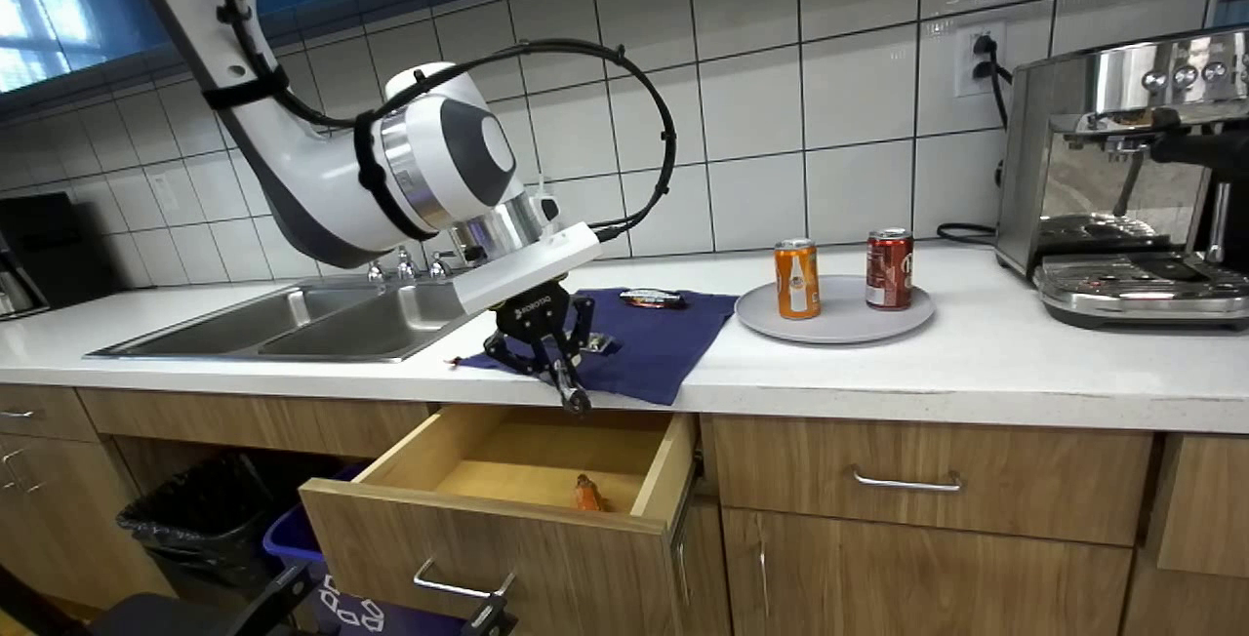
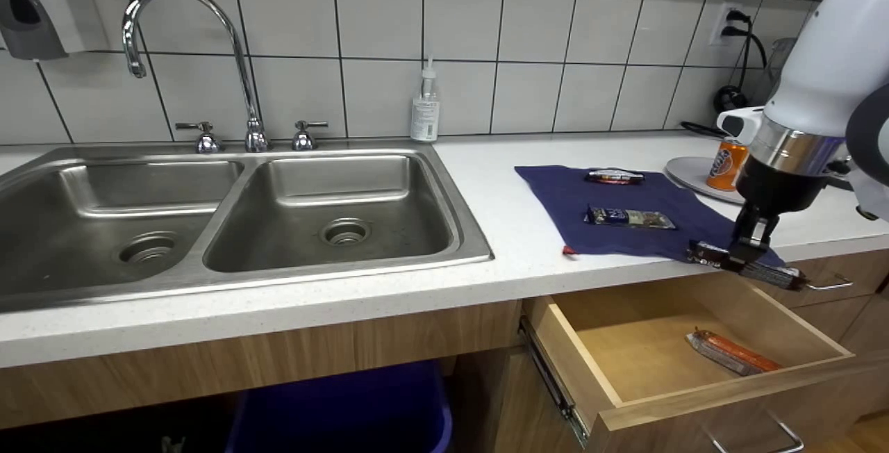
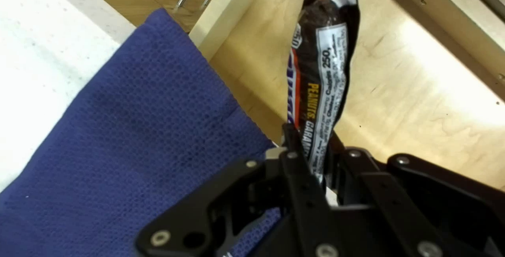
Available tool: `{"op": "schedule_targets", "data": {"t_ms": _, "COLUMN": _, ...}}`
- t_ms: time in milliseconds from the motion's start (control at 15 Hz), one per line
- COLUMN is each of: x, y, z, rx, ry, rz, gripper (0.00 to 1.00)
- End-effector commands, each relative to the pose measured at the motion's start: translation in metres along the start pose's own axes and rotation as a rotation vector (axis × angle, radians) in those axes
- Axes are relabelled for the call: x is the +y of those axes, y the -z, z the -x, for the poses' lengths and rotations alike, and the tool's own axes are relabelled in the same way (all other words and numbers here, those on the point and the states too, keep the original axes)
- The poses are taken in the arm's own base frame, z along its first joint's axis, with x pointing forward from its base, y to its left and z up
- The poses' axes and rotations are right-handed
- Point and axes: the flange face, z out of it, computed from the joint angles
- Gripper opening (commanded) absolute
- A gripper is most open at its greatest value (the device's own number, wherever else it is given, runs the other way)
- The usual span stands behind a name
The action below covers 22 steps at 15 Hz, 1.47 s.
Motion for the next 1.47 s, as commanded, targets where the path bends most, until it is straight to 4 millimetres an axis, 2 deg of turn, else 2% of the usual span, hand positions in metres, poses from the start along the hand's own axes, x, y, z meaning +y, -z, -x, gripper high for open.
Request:
{"op": "schedule_targets", "data": {"t_ms": 0, "x": -0.013, "y": 0.010, "z": 0.008, "rx": 0.038, "ry": 0.059, "rz": 0.017, "gripper": 0.04}}
{"op": "schedule_targets", "data": {"t_ms": 600, "x": -0.021, "y": 0.008, "z": 0.018, "rx": 0.054, "ry": 0.055, "rz": 0.012, "gripper": 0.04}}
{"op": "schedule_targets", "data": {"t_ms": 1400, "x": -0.023, "y": -0.001, "z": 0.021, "rx": 0.023, "ry": 0.095, "rz": 0.004, "gripper": 0.04}}
